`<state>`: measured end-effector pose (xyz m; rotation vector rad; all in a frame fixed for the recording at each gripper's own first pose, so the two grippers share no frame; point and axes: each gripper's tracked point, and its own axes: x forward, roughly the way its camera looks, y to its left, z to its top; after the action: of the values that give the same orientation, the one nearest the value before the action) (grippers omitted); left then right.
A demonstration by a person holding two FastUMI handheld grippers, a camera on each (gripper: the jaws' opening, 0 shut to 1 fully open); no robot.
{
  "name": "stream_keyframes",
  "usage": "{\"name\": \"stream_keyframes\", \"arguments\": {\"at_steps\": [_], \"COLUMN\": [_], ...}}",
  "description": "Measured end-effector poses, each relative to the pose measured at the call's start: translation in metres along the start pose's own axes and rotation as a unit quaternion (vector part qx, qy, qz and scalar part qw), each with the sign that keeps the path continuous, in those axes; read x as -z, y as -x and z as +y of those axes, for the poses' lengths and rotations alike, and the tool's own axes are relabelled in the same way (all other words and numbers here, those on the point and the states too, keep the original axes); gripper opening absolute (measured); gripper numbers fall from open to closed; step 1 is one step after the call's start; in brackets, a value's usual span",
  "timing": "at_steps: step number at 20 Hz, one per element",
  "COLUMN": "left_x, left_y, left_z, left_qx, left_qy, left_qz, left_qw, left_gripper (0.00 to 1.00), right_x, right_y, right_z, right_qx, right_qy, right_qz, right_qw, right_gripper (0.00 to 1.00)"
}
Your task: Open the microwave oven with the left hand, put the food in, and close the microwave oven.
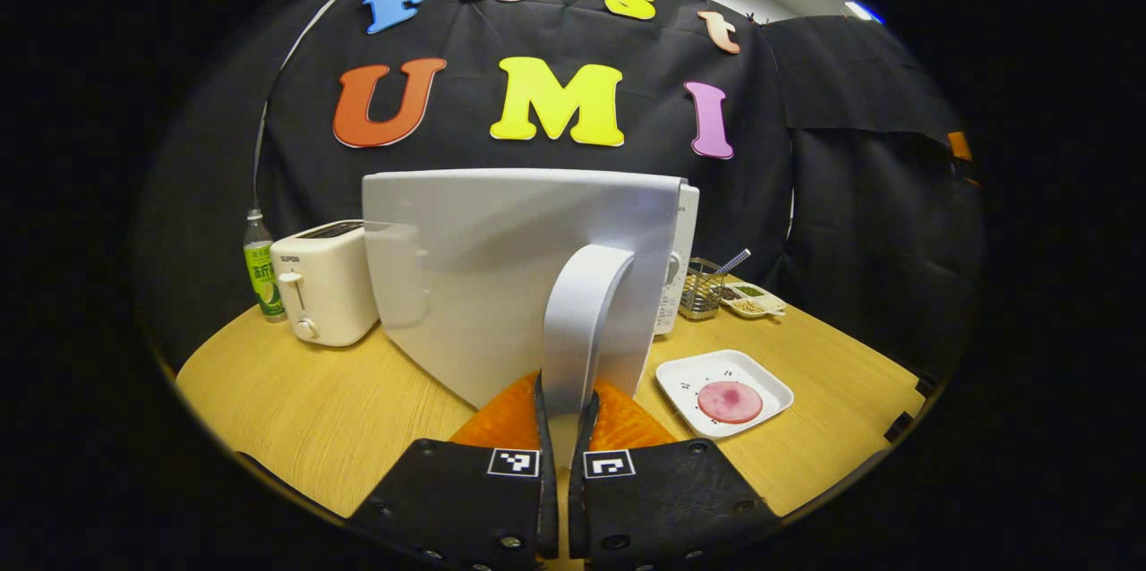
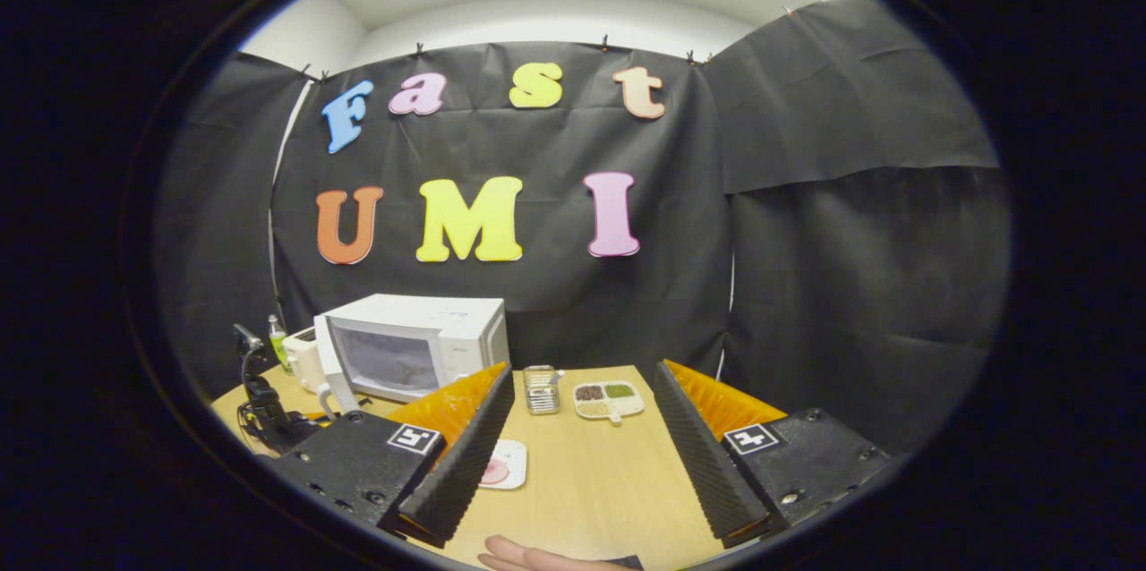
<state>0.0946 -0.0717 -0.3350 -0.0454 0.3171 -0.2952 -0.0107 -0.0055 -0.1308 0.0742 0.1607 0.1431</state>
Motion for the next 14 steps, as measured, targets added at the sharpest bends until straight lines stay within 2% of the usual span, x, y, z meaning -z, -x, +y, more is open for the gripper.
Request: {"name": "stream_keyframes", "arguments": {"at_steps": [2,3,4,5,6,7,8,9,11,14], "left_x": [0.004,0.006,0.01,0.015,0.023,0.035,0.04,0.04,0.034,0.018], "left_y": [0.022,0.034,0.046,0.058,0.071,0.086,0.101,0.12,0.149,0.176], "left_z": [0.025,0.04,0.057,0.074,0.087,0.097,0.103,0.108,0.117,0.135], "left_qx": [-0.028,-0.046,-0.066,-0.085,-0.09,-0.093,-0.089,-0.087,-0.095,-0.131], "left_qy": [0.0,-0.006,-0.009,-0.009,0.0,0.012,0.024,0.033,0.039,0.025], "left_qz": [-0.001,-0.003,-0.002,0.0,0.009,0.025,0.026,0.023,0.007,-0.006], "left_qw": [1.0,0.999,0.998,0.996,0.996,0.995,0.995,0.995,0.995,0.991], "left_gripper": [0.07,0.07,0.07,0.08,0.13,0.18,0.26,0.3,0.95,0.94], "right_x": [-0.002,-0.004,-0.005,-0.001,0.001,0.003,0.005,0.007,0.008,0.012], "right_y": [0.002,0.003,0.004,0.005,0.007,0.009,0.01,0.012,0.012,0.002], "right_z": [0.011,0.018,0.022,0.026,0.032,0.038,0.042,0.046,0.05,0.05], "right_qx": [-0.014,-0.02,-0.021,-0.025,-0.032,-0.039,-0.046,-0.052,-0.057,-0.05], "right_qy": [-0.007,-0.008,-0.005,-0.001,0.002,0.004,0.006,0.009,0.016,0.029], "right_qz": [-0.003,-0.009,-0.012,-0.01,-0.007,-0.004,0.0,0.003,0.006,0.016], "right_qw": [1.0,1.0,1.0,1.0,0.999,0.999,0.999,0.999,0.998,0.998], "right_gripper": [1.0,0.94,1.0,0.93,0.94,1.0,1.0,1.0,1.0,1.0]}}
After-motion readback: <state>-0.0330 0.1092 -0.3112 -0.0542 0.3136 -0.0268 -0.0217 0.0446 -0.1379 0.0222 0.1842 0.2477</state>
